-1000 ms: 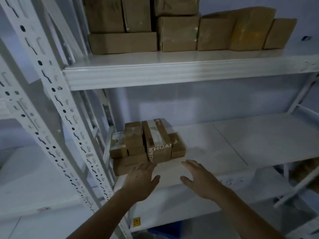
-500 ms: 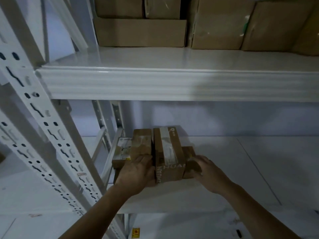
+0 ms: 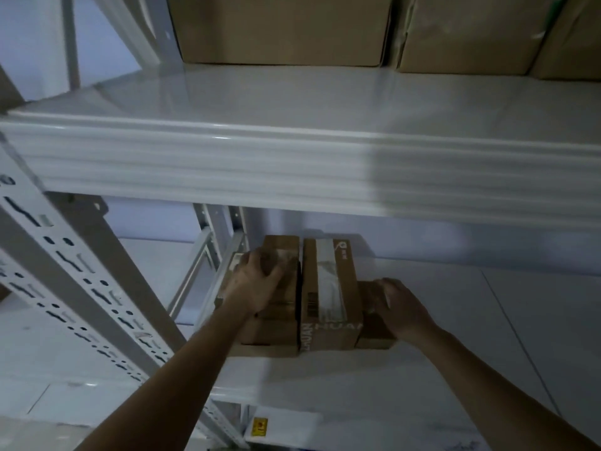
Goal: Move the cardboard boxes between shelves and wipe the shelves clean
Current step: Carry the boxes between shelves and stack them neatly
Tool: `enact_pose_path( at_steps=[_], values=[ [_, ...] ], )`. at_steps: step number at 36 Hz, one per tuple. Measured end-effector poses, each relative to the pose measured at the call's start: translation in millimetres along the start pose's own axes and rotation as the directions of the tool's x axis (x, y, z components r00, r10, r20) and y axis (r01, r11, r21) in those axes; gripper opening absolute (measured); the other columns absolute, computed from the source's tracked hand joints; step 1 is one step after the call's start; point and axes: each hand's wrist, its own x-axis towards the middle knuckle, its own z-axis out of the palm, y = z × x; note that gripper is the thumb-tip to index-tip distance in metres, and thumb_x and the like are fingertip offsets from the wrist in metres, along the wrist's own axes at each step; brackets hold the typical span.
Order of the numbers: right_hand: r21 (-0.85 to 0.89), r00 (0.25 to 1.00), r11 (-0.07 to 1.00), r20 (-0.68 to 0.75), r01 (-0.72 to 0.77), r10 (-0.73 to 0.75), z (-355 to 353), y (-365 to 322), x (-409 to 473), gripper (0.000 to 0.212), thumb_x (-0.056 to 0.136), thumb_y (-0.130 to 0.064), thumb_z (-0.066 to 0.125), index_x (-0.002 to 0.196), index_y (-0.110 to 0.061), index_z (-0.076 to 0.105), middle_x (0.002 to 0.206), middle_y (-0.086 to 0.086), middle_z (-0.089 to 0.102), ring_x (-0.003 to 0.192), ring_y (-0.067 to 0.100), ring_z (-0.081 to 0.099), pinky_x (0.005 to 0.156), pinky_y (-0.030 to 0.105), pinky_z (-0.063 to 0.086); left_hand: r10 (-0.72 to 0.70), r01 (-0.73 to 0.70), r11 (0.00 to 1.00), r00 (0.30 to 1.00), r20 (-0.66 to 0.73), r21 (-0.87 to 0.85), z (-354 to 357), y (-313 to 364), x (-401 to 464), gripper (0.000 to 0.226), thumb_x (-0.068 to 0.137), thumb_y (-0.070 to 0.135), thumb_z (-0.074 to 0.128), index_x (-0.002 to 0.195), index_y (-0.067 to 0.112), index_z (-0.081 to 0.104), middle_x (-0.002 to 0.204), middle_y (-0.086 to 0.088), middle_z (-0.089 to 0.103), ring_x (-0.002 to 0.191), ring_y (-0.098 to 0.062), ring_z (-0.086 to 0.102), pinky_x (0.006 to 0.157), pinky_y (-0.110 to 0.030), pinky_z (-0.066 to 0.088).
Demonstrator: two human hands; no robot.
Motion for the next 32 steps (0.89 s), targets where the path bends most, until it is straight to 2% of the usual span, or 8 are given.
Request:
enact_pose_path(
  at_steps=[4, 6, 10, 14, 22, 26, 29, 32],
  values=[
    [0.015, 1.000, 1.000, 0.004, 0.005, -0.005, 1, -4, 12, 0.048, 0.109, -0.034, 0.038, 0.154, -0.016, 0.040, 0.161, 0.004, 0.034, 0.145, 0.027, 0.037, 0.115, 0.042, 0.036, -0.073, 0.068, 0.994, 0.996, 0.061, 0.081, 17, 11, 13, 0.110, 0.075, 0.085, 0.056, 0.161, 0.027, 0.016, 0.166, -0.005, 0.023, 0.146, -0.034, 0.034, 0.115, -0.052, 0.037],
    [0.026, 1.000, 1.000, -0.001, 0.017, -0.017, 2, -4, 15, 0.047, 0.109, -0.032, 0.040, 0.153, -0.016, 0.041, 0.161, 0.005, 0.035, 0.144, 0.027, 0.038, 0.115, 0.042, 0.037, -0.083, 0.069, 0.986, 0.993, 0.086, 0.155, 25, 13, 17, 0.118, 0.071, 0.084, 0.061, 0.161, 0.028, 0.009, 0.169, -0.002, 0.012, 0.150, -0.035, 0.028, 0.116, -0.053, 0.035],
    [0.043, 1.000, 0.999, 0.001, 0.015, -0.015, 4, -1, 15, 0.047, 0.108, -0.032, 0.042, 0.153, -0.017, 0.042, 0.161, 0.004, 0.034, 0.144, 0.027, 0.037, 0.115, 0.043, 0.037, -0.094, 0.073, 0.967, 0.993, 0.074, 0.244, 32, 13, 16, 0.106, 0.080, 0.066, 0.068, 0.160, 0.026, 0.013, 0.170, -0.003, 0.006, 0.152, -0.034, 0.022, 0.116, -0.053, 0.036],
    [0.056, 1.000, 0.998, -0.024, 0.020, -0.018, -1, -1, 11, 0.047, 0.107, -0.027, 0.043, 0.153, -0.016, 0.042, 0.162, 0.006, 0.034, 0.147, 0.027, 0.034, 0.117, 0.042, 0.034, -0.066, 0.063, 0.978, 0.998, 0.008, 0.201, 28, 16, 12, 0.097, 0.077, 0.056, 0.074, 0.156, 0.028, 0.024, 0.165, -0.006, 0.020, 0.144, -0.036, 0.035, 0.109, -0.055, 0.044],
    [0.165, 0.971, 0.968, -0.174, 0.191, -0.162, -21, -44, 4, 0.046, 0.104, -0.024, 0.052, 0.149, -0.012, 0.048, 0.153, 0.004, 0.044, 0.141, 0.022, 0.041, 0.114, 0.032, 0.036, 0.113, -0.105, 0.987, 0.991, -0.065, 0.124, 28, 50, -12, 0.096, 0.076, 0.064, 0.067, 0.156, 0.031, 0.025, 0.163, 0.000, 0.025, 0.142, -0.030, 0.041, 0.103, -0.047, 0.048],
    [0.402, 0.982, 0.903, -0.160, 0.154, -0.096, -28, -70, 3, 0.045, 0.104, -0.029, 0.056, 0.146, -0.016, 0.052, 0.146, 0.001, 0.052, 0.134, 0.018, 0.050, 0.113, 0.034, 0.040, 0.179, -0.172, 0.977, 0.982, -0.050, 0.123, 37, 70, -25, 0.101, 0.070, 0.069, 0.058, 0.157, 0.030, 0.025, 0.167, -0.002, 0.022, 0.141, -0.032, 0.043, 0.098, -0.047, 0.052],
    [0.550, 0.996, 0.833, -0.094, 0.057, -0.006, -31, -78, 0, 0.047, 0.103, -0.042, 0.055, 0.146, -0.023, 0.051, 0.143, -0.007, 0.055, 0.125, 0.012, 0.056, 0.103, 0.030, 0.047, 0.190, -0.185, 0.976, 0.981, -0.035, 0.119, 45, 82, -30, 0.103, 0.066, 0.070, 0.053, 0.156, 0.031, 0.025, 0.166, -0.002, 0.022, 0.142, -0.033, 0.042, 0.100, -0.048, 0.051],
    [0.657, 0.999, 0.754, -0.035, 0.003, 0.027, -30, -81, -3, 0.040, 0.102, -0.046, 0.056, 0.137, -0.028, 0.054, 0.124, -0.016, 0.061, 0.101, -0.004, 0.058, 0.080, 0.015, 0.046, 0.221, -0.217, 0.967, 0.975, -0.021, 0.132, 58, 92, -36, 0.097, 0.073, 0.064, 0.064, 0.155, 0.032, 0.024, 0.166, -0.005, 0.022, 0.141, -0.034, 0.042, 0.104, -0.048, 0.049]
  ],
)
